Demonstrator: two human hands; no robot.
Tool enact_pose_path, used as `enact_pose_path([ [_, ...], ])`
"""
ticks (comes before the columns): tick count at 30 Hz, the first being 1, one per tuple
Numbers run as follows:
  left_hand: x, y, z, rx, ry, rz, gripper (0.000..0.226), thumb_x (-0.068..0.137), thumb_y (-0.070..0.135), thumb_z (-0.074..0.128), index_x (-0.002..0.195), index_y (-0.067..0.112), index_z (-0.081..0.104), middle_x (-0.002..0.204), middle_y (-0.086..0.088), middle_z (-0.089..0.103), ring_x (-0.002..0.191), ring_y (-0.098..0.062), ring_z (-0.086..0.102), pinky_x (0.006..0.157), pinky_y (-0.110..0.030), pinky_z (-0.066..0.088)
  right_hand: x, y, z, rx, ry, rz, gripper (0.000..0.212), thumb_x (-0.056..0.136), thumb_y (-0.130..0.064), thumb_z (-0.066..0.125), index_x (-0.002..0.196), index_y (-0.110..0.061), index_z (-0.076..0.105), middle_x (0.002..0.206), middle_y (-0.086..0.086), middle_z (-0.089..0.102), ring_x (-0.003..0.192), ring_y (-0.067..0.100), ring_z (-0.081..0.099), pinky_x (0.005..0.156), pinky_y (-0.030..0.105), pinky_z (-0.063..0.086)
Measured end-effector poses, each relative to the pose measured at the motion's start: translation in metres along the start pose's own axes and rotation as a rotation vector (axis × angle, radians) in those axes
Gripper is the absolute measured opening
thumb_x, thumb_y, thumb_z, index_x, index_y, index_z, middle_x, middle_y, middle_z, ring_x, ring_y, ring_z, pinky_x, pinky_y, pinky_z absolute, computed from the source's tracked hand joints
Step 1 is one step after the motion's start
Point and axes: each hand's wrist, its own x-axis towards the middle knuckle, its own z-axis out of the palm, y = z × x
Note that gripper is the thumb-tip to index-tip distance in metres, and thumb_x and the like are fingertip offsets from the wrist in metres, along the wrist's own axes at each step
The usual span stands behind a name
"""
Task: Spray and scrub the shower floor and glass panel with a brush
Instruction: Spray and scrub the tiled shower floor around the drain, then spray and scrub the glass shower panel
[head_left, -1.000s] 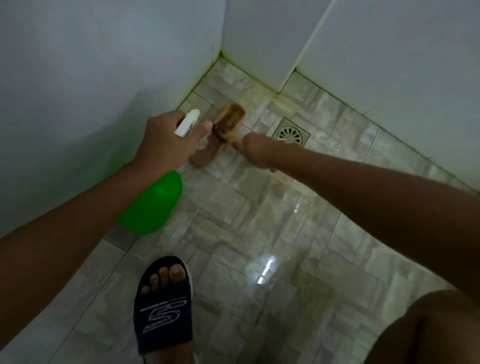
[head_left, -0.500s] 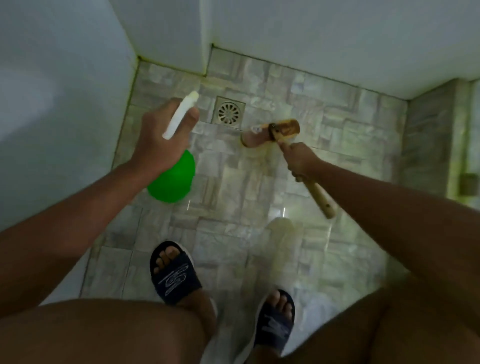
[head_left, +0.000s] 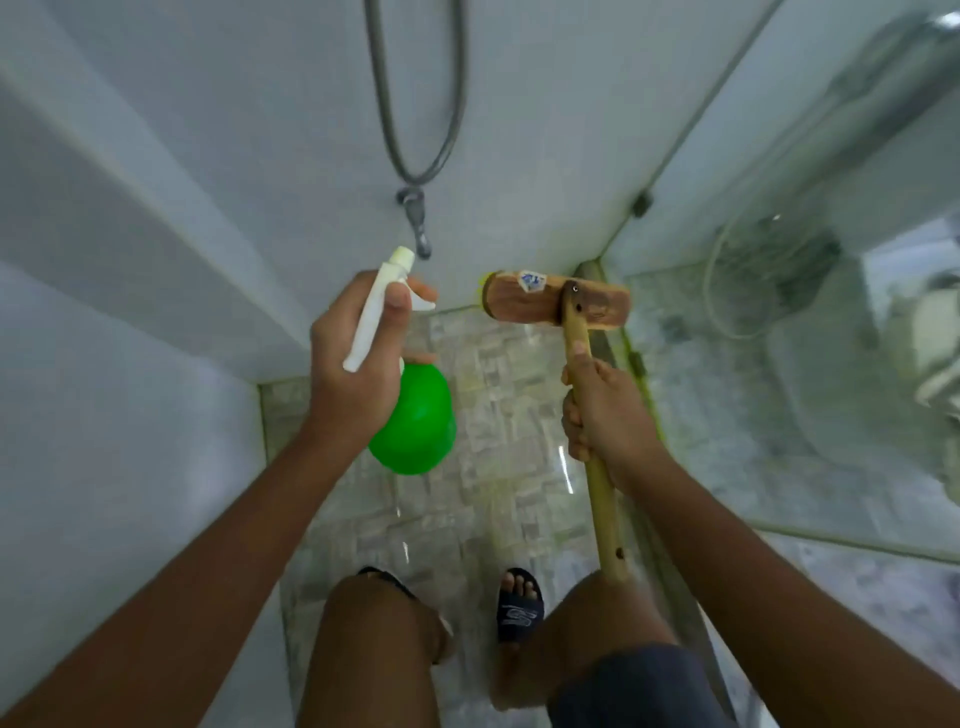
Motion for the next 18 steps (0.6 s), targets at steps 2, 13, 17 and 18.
enact_pose_path([
  [2,0.011,0.085,0.016,-0.02,-0.033,0.036,0.041,0.109,0.032,0.046,0.105,-0.001,0.07,0.104,0.01,0.073,0.102,-0.011,0.07,0.078,-0.053,0.063,-0.052,-0.066,-0.028,0.032,0.065,-0.094,0.043,0.1,-0.053,0.042,0.08,-0.015,0.047,0.057,0.01,0.033,0.042,0.017,0.029,0.038,0.025,0.03],
  [13,0.078,0.477,0.103,-0.126,-0.204,0.444,0.042,0.108,0.044,0.044,0.097,0.017,0.074,0.097,-0.003,0.074,0.089,0.012,0.06,0.085,-0.029,0.054,-0.263,-0.373,-0.176,0.061,0.43,-0.668,0.049,0.096,-0.053,0.038,0.088,-0.007,0.052,0.054,0.005,0.041,0.044,0.019,0.036,0.04,0.029,0.033],
  [17,0.108,0.593,0.132,-0.247,-0.295,0.578,0.044,0.102,0.055,0.048,0.093,0.023,0.077,0.095,0.004,0.079,0.096,-0.012,0.073,0.094,-0.05,0.06,-0.33,-0.475,-0.219,0.102,0.588,-0.901,0.04,0.099,-0.047,0.04,0.09,-0.011,0.053,0.053,0.002,0.038,0.039,0.013,0.034,0.037,0.022,0.032],
  [18,0.113,0.616,0.138,-0.264,-0.321,0.604,0.045,0.1,0.057,0.05,0.089,0.023,0.078,0.092,0.004,0.079,0.092,-0.013,0.074,0.092,-0.05,0.06,-0.346,-0.498,-0.228,0.109,0.634,-0.941,0.037,0.101,-0.044,0.04,0.091,-0.011,0.053,0.053,0.003,0.037,0.039,0.013,0.033,0.037,0.021,0.031],
])
